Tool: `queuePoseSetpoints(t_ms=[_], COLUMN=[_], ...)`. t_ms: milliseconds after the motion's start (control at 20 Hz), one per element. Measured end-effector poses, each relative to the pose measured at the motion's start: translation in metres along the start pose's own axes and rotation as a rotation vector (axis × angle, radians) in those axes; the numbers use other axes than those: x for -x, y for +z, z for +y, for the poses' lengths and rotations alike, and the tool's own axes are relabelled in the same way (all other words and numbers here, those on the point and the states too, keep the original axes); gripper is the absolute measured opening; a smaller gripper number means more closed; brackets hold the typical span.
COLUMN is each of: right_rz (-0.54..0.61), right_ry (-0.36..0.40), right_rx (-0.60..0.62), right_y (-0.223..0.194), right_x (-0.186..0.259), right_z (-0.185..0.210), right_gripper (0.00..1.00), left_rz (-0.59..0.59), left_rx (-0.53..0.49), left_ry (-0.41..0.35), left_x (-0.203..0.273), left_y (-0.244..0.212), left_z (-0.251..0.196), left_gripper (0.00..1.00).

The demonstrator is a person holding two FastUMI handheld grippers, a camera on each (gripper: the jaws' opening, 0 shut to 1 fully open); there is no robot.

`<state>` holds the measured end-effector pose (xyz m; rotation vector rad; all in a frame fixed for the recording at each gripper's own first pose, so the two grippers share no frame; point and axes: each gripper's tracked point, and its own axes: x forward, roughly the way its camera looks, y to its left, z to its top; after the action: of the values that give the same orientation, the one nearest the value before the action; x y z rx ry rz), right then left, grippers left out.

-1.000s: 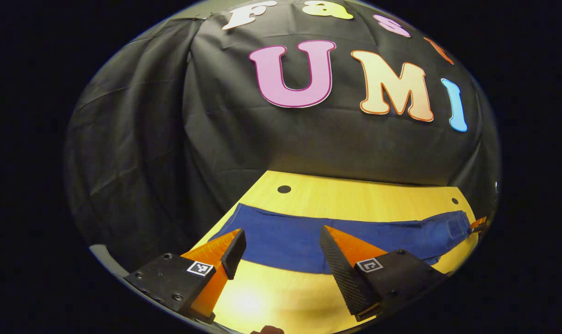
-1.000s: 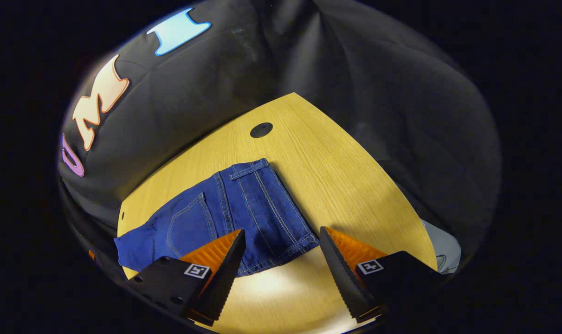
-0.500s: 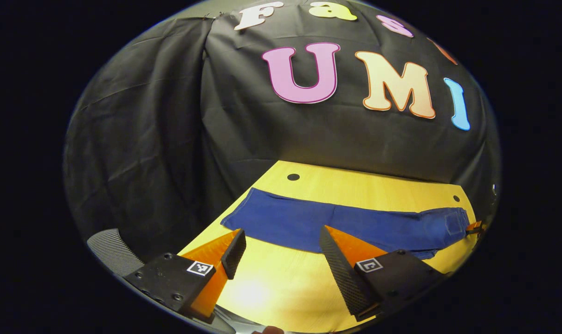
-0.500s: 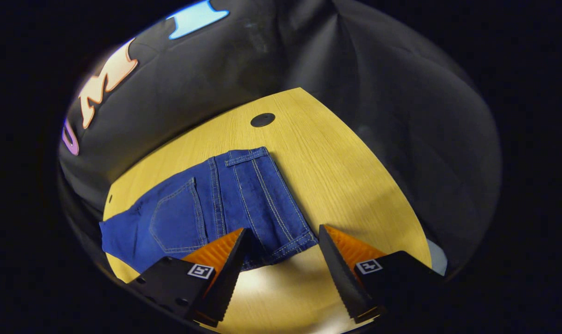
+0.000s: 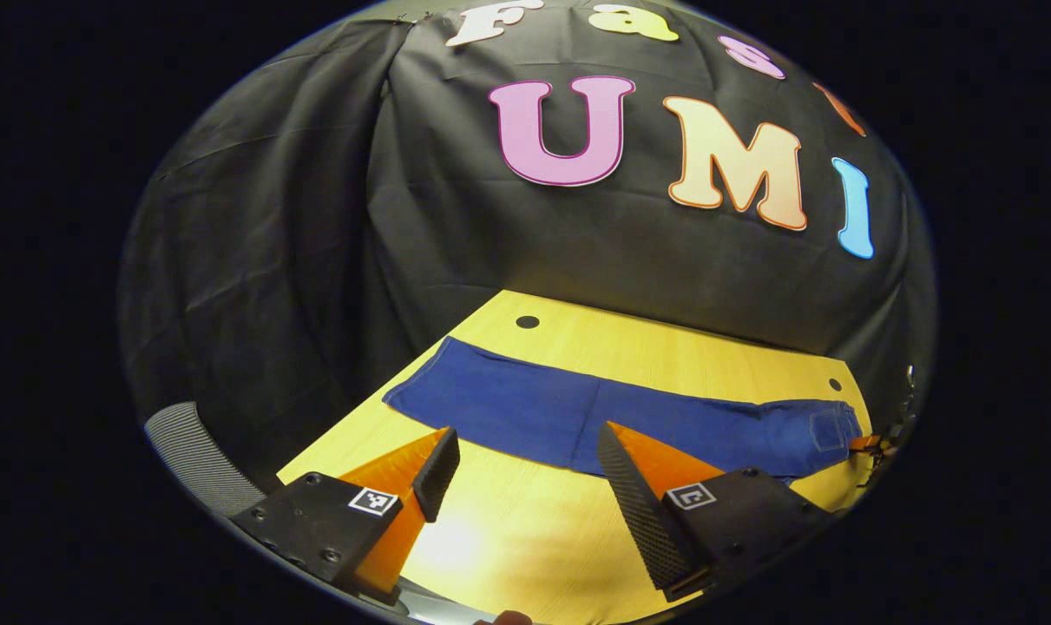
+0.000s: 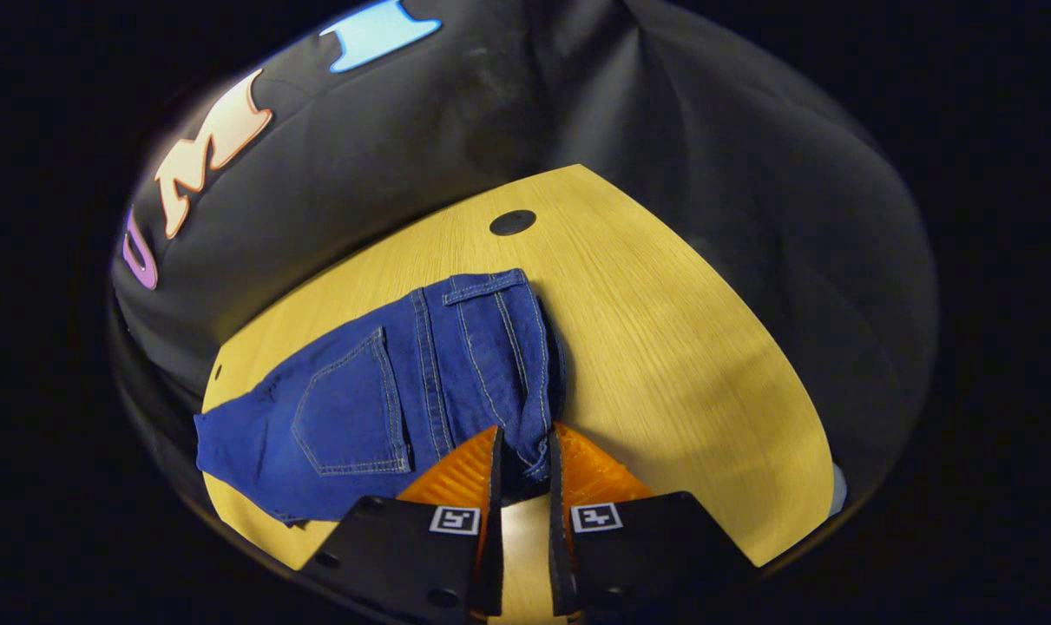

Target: Grasp the waist and the cuffs of the jeans and fold them to make the two legs overlap; first hold the waist and fold one-third of the jeans toward the cuffs, then hold the cuffs and fold the remaining one-third in the same direction to finish folding.

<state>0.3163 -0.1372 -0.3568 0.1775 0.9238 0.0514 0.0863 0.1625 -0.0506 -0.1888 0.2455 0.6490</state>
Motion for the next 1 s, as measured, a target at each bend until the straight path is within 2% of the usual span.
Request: queuePoseSetpoints(t_ms=[150, 250, 600, 1000], right_rz=[-0.040, -0.066, -0.192, -0.344], right_ry=[-0.042, -0.071, -0.094, -0.149], right_rx=[0.009, 0.029, 0.012, -0.023], right_y=[0.008, 0.011, 0.038, 0.044], right_x=[0.006, 0.009, 0.062, 0.147], right_z=[0.000, 0.003, 0.026, 0.109], right_gripper=[0.09, 0.04, 0.03, 0.02], left_rz=[0.003, 0.000, -0.007, 0.014], left_rx=[-0.021, -0.034, -0.030, -0.095], left_ry=[-0.017, -0.033, -0.143, -0.391], left_x=[-0.002, -0.005, -0.021, -0.065], left_y=[0.004, 0.007, 0.008, 0.013], left_z=[-0.006, -0.009, -0.014, -0.004], left_gripper=[0.95, 0.96, 0.96, 0.93])
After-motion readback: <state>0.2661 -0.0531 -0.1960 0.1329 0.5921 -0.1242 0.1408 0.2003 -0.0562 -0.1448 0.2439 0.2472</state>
